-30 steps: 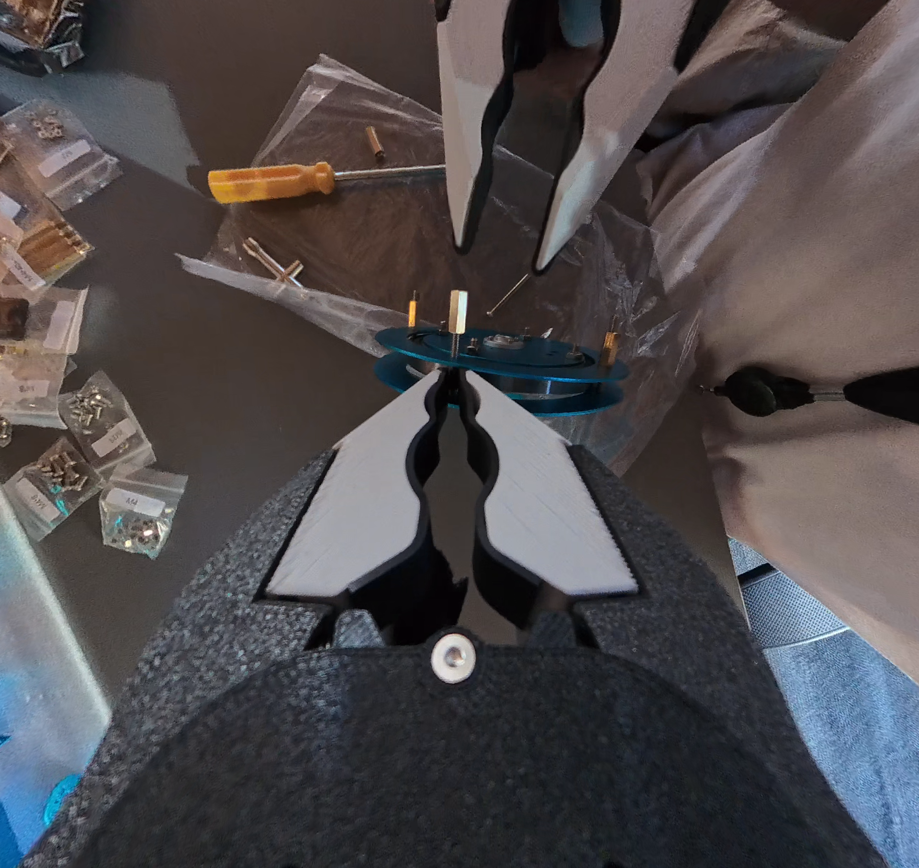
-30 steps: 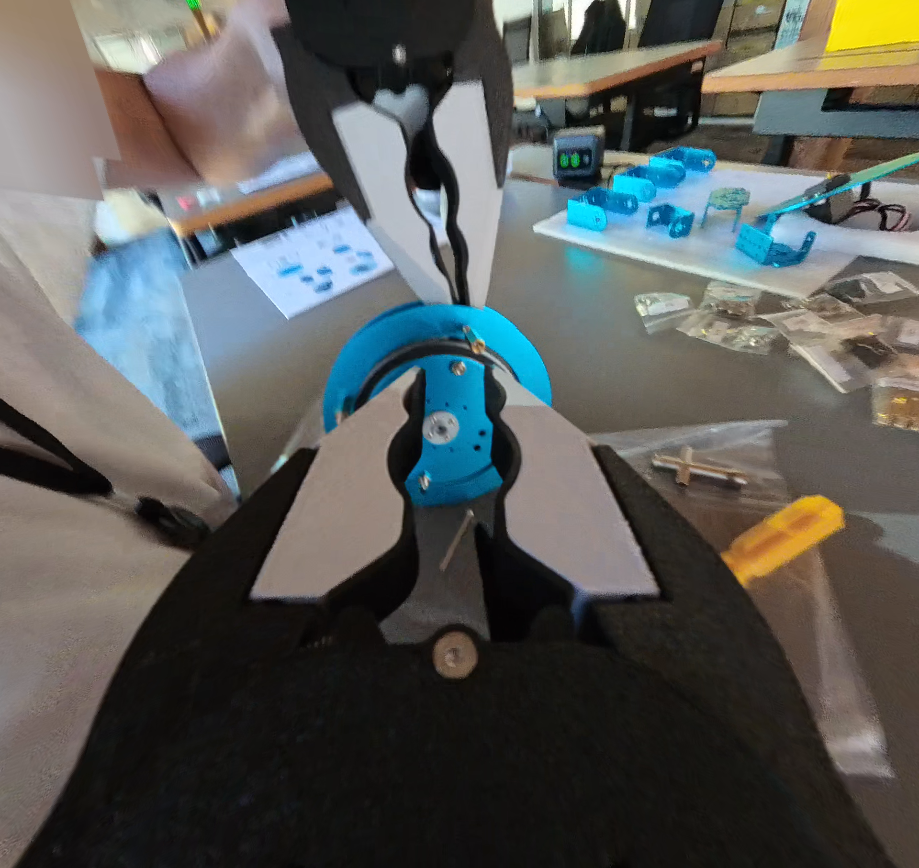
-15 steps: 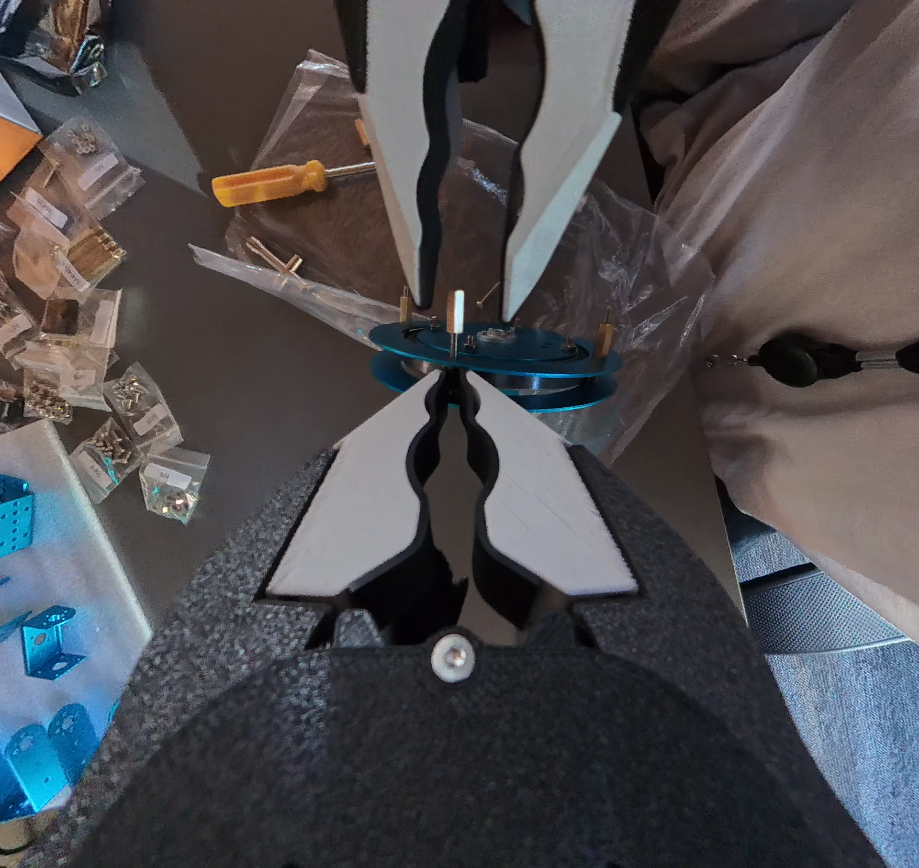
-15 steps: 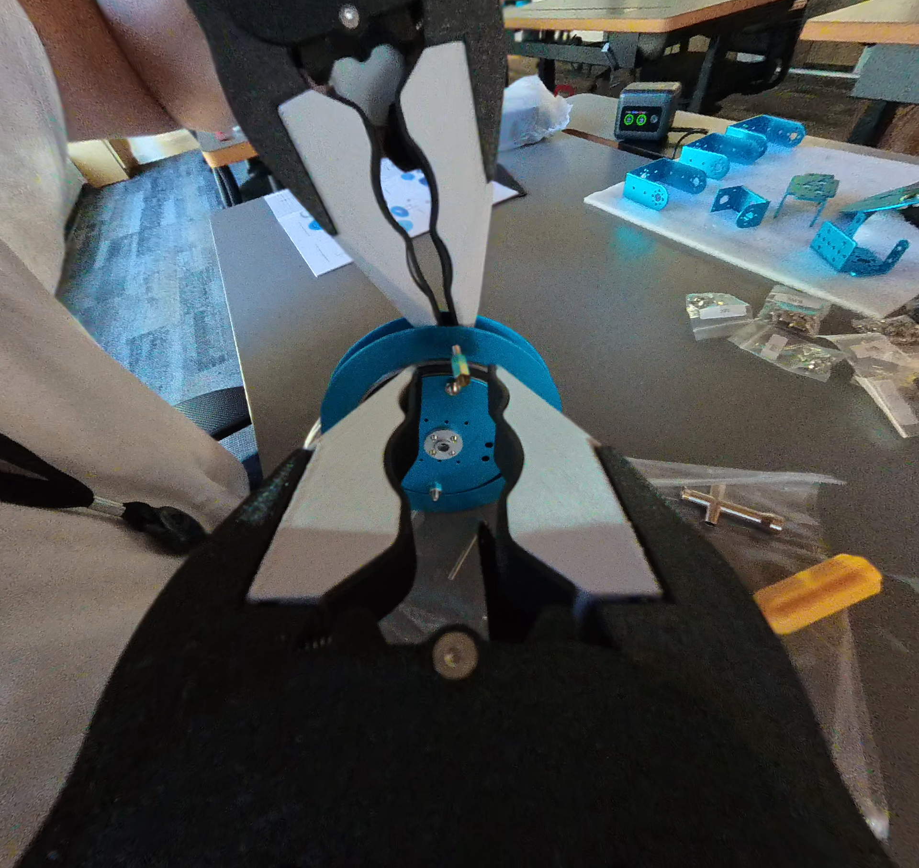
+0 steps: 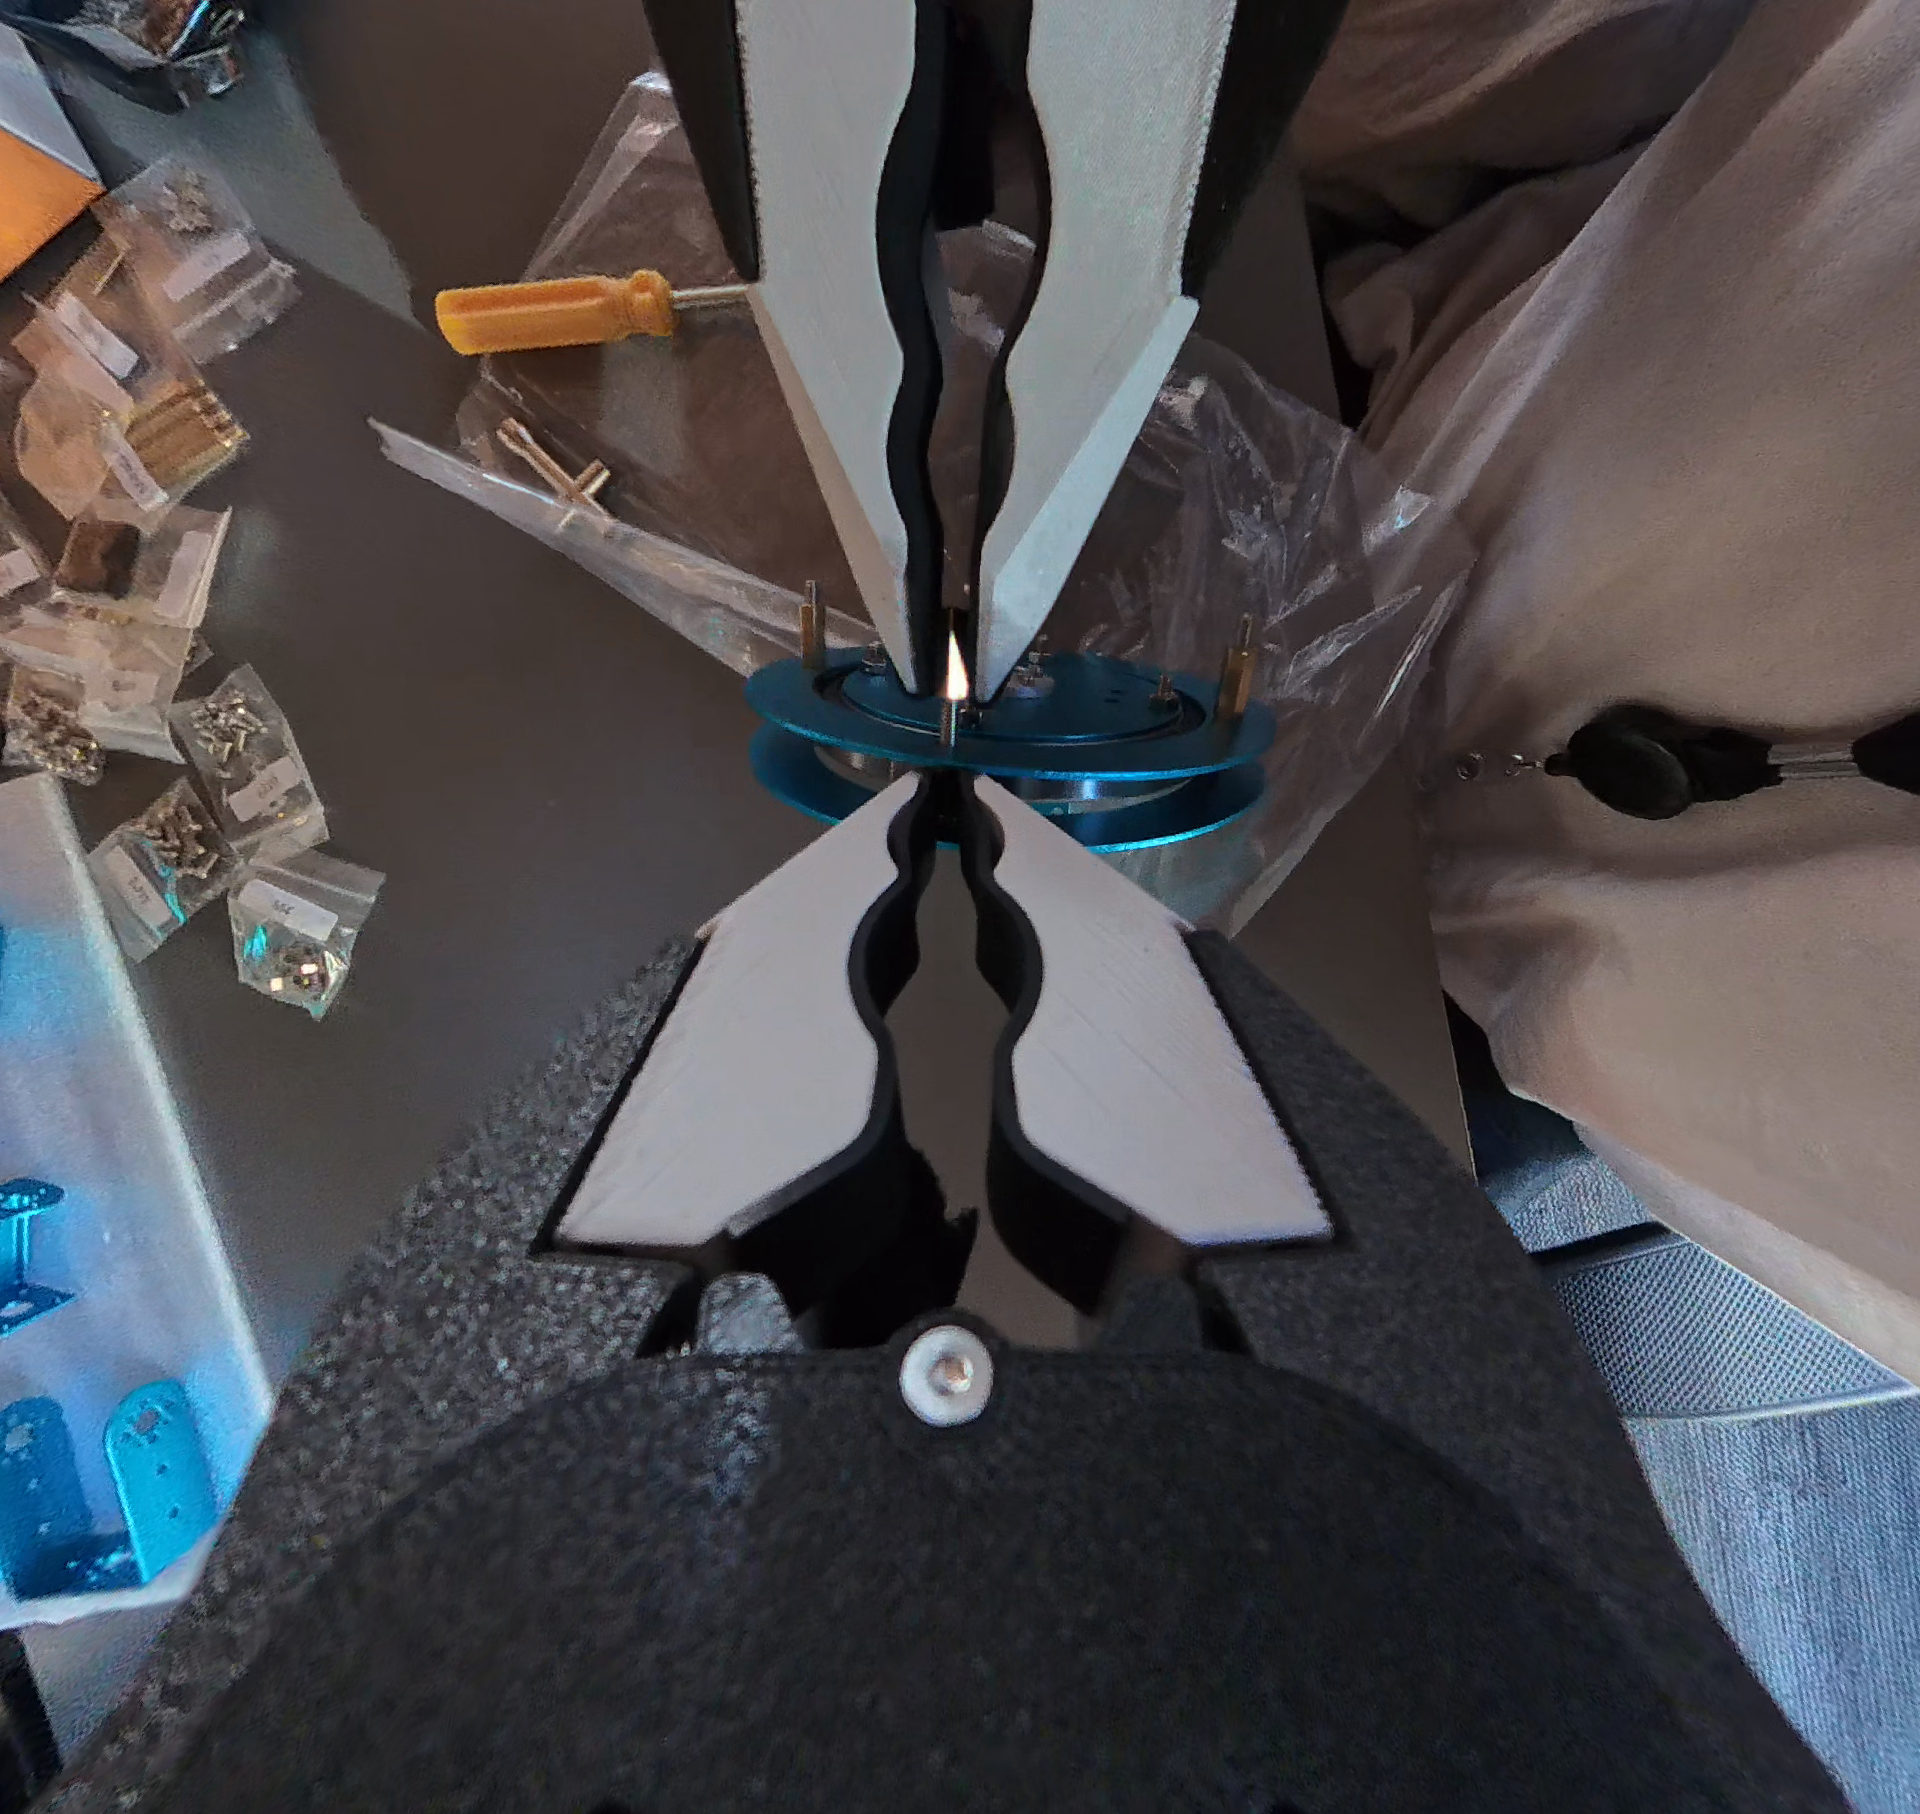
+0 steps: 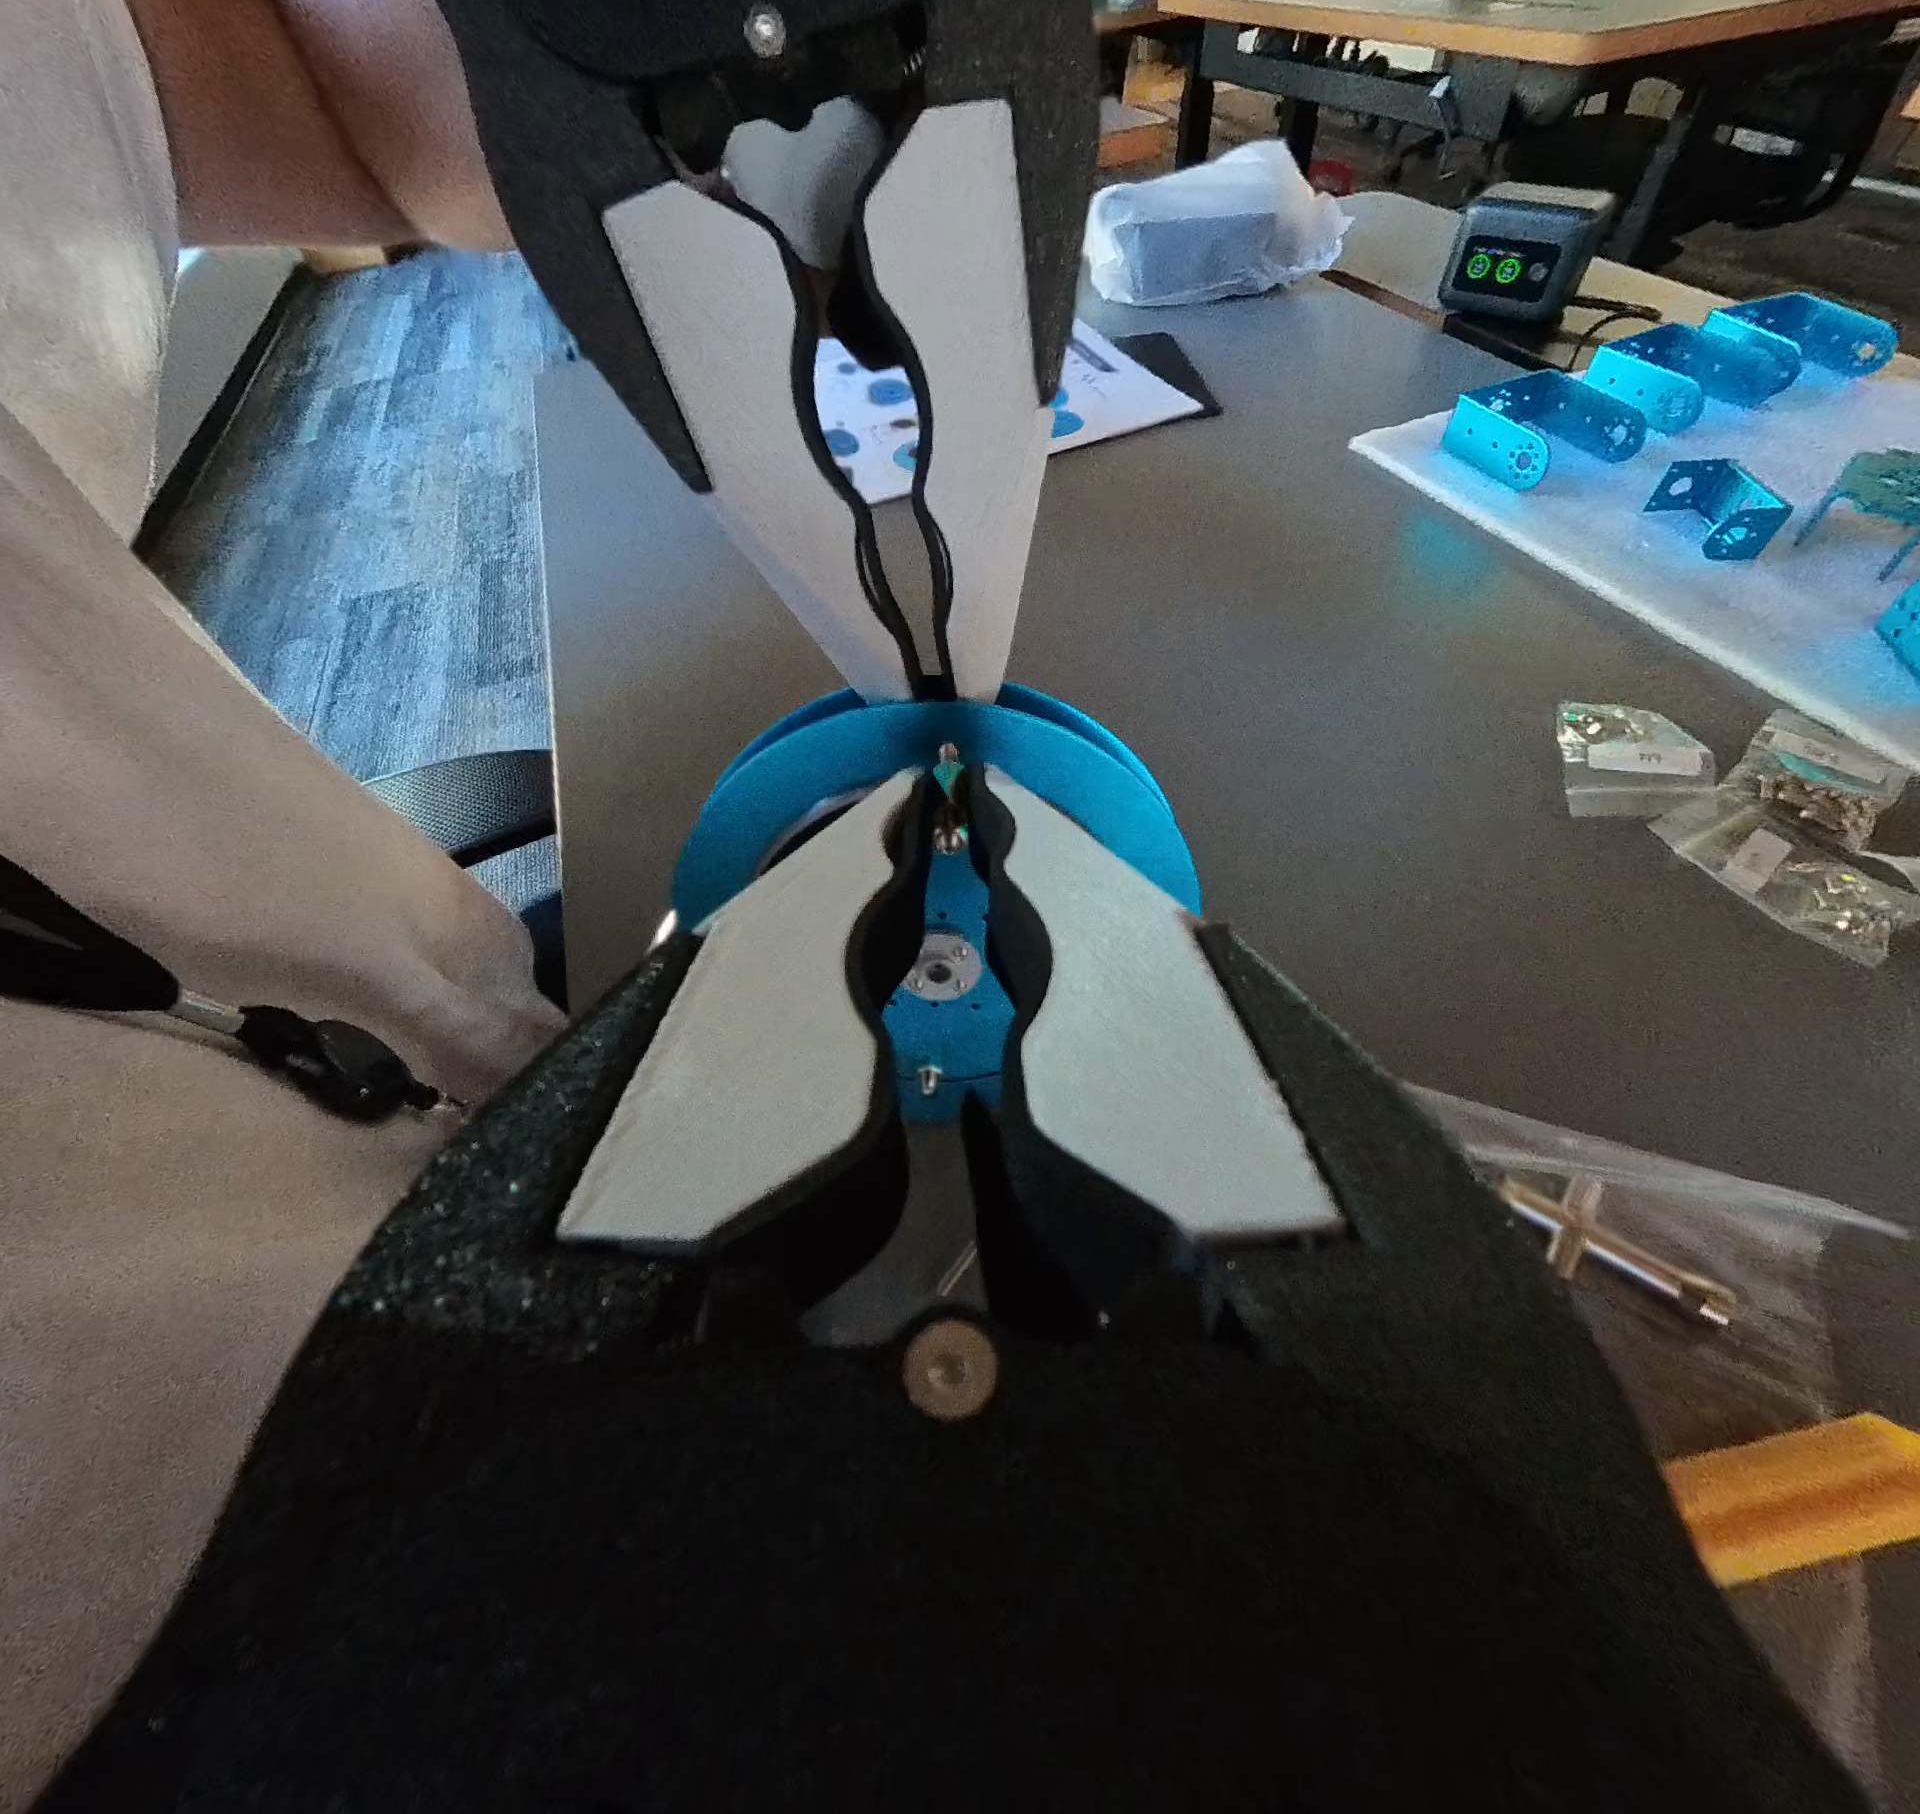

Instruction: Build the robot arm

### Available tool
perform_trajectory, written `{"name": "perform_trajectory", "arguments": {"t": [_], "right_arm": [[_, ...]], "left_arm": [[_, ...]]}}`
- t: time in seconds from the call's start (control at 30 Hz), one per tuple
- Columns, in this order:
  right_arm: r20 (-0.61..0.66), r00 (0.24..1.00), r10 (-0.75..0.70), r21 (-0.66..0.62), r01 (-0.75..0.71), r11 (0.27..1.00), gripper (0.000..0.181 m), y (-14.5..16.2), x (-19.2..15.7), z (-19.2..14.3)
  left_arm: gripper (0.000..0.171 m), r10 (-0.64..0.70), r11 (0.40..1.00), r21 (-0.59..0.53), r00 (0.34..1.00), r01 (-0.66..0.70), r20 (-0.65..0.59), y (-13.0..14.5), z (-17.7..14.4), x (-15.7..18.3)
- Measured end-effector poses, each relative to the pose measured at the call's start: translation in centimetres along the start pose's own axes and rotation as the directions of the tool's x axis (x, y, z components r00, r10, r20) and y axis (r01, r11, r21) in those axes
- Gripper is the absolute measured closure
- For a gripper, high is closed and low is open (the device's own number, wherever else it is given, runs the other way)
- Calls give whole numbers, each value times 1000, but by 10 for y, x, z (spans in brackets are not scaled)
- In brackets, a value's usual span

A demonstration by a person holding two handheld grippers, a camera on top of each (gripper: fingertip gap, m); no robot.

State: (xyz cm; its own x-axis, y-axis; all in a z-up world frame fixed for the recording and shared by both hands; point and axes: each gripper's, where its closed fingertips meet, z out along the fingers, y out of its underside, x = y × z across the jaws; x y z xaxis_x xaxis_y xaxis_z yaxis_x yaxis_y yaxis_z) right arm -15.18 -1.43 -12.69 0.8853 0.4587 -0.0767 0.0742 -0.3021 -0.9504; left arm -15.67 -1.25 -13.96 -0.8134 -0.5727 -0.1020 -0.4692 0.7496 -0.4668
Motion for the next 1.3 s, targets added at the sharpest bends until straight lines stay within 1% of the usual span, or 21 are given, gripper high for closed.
{"name": "perform_trajectory", "arguments": {"t": [0.1, 0.17, 0.23, 0.3, 0.37, 0.43, 0.5, 0.53, 0.6, 0.63, 0.67, 0.7, 0.77, 0.83, 0.9, 0.97, 1.0, 1.1, 1.2, 1.3], "right_arm": [[27, 999, -23, 3, 23, 1000, 177, -9, -2, 10], [77, 997, -8, 23, 6, 1000, 177, -18, -4, 14], [125, 992, -17, 33, 13, 999, 177, -26, -8, 14], [147, 989, -29, 40, 24, 999, 178, -31, -10, 13], [143, 989, -34, 37, 29, 999, 178, -32, -7, 13], [131, 991, -27, 34, 23, 999, 178, -31, -2, 10], [117, 993, -3, 40, -2, 999, 177, -31, 3, 4], [110, 994, 13, 49, -18, 999, 177, -33, 6, -1], [81, 996, 38, 69, -43, 997, 177, -39, 13, -13], [60, 997, 43, 74, -47, 996, 177, -42, 17, -19], [32, 999, 40, 75, -43, 996, 177, -45, 21, -25], [2, 999, 37, 69, -37, 997, 177, -47, 26, -31], [-51, 998, 35, 51, -33, 998, 177, -48, 36, -39], [-91, 995, 49, 37, -46, 998, 177, -45, 45, -44], [-113, 991, 68, 31, -65, 997, 177, -43, 53, -44], [-115, 991, 72, 24, -70, 997, 177, -40, 55, -40], [-111, 991, 72, 18, -70, 997, 177, -39, 55, -38], [-85, 993, 78, 16, -77, 997, 177, -39, 55, -27], [-45, 996, 83, 19, -82, 996, 177, -41, 53, -11], [10, 996, 90, 25, -90, 996, 177, -44, 53, 11]], "left_arm": [[169, -46, 998, 41, 998, 44, 39, 8, -10, -2], [168, -97, 988, 124, 994, 91, 46, 8, -21, -2], [168, -141, 965, 228, 989, 127, 47, 5, -31, 1], [165, -171, 931, 338, 983, 139, 65, 3, -43, 2], [157, -213, 884, 445, 972, 147, 101, 6, -58, -1], [157, -255, 827, 535, 963, 170, 87, 14, -69, 4], [157, -302, 772, 599, 952, 212, 53, 23, -68, 10], [157, -306, 761, 609, 951, 222, 36, 28, -61, 17], [154, -294, 763, 602, 956, 236, -2, 31, -38, 31], [150, -277, 762, 596, 959, 255, -57, 27, -26, 41], [150, -263, 767, 579, 959, 275, -107, 22, -14, 49], [150, -257, 786, 549, 958, 284, -127, 19, 0, 53], [150, -228, 858, 445, 966, 258, -119, 21, 30, 58], [154, -195, 918, 333, 976, 216, -95, 31, 55, 60], [157, -174, 948, 258, 983, 184, -61, 45, 69, 59], [158, -168, 960, 221, 985, 173, -44, 57, 73, 59], [160, -172, 958, 228, 984, 177, -41, 60, 71, 59], [160, -172, 969, 182, 985, 167, 13, 82, 61, 48], [160, -191, 975, 133, 978, 180, 79, 111, 49, 22], [159, -238, 970, 97, 957, 224, 167, 140, 33, -17]]}}
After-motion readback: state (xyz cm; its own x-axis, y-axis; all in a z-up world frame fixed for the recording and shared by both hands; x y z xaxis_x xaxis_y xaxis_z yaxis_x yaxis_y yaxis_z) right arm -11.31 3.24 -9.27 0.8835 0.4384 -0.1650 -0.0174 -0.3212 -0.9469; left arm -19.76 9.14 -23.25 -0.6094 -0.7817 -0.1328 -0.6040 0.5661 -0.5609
